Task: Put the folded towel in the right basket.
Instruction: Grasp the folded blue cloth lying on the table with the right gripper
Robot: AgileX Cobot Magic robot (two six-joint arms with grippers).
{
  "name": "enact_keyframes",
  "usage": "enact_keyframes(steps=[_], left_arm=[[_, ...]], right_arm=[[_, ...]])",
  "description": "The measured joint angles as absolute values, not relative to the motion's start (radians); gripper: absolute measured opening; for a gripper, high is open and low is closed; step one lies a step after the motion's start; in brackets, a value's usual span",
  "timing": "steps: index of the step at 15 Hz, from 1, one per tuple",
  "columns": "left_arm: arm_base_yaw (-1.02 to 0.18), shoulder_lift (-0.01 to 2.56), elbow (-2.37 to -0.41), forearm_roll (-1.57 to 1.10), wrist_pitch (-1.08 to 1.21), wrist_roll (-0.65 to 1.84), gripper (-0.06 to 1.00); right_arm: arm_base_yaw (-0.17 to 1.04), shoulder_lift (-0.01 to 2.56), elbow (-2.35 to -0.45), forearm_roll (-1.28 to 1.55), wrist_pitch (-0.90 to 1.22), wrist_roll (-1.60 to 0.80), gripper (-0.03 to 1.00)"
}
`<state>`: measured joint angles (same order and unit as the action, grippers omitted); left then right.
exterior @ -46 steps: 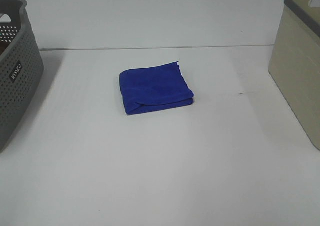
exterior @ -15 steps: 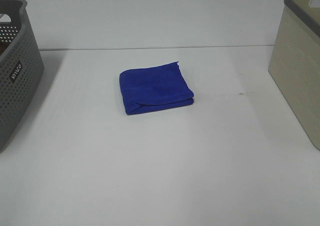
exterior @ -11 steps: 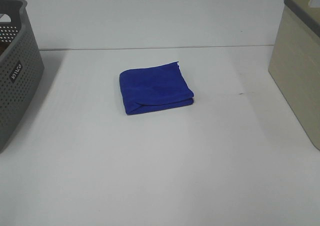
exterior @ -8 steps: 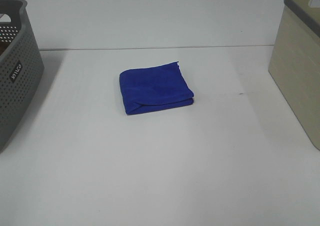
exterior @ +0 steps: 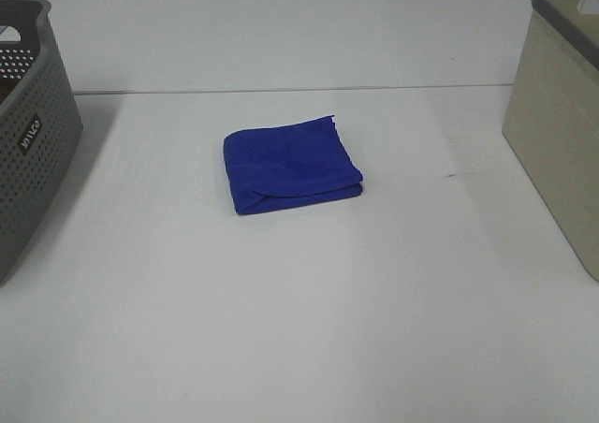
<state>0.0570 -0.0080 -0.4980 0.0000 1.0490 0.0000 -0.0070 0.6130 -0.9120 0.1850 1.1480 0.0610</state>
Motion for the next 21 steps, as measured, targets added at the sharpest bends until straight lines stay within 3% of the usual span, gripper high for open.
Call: enact_keyframes(steps=[5, 10, 15, 21], left_arm=[[0.057, -0.008, -0.498, 0.000, 1.049, 0.000, 0.99], [0.057, -0.008, -0.498, 0.000, 1.049, 0.000, 0.99], [0.057, -0.008, -0.498, 0.000, 1.049, 0.000, 0.99], [0.057, -0.008, -0.498, 0.000, 1.049, 0.000, 0.99]], right_arm=[[-0.007, 1.117, -1.337, 0.236, 1.205, 0.061, 0.98], [0.045, 1.536, -1.493, 0.539, 1.142, -0.151, 0.98], [0.172, 1.955, -1.716, 0.576, 1.099, -0.218, 0.98], [0.178, 2.420, -2.165, 0.614, 1.190, -0.218, 0.97]])
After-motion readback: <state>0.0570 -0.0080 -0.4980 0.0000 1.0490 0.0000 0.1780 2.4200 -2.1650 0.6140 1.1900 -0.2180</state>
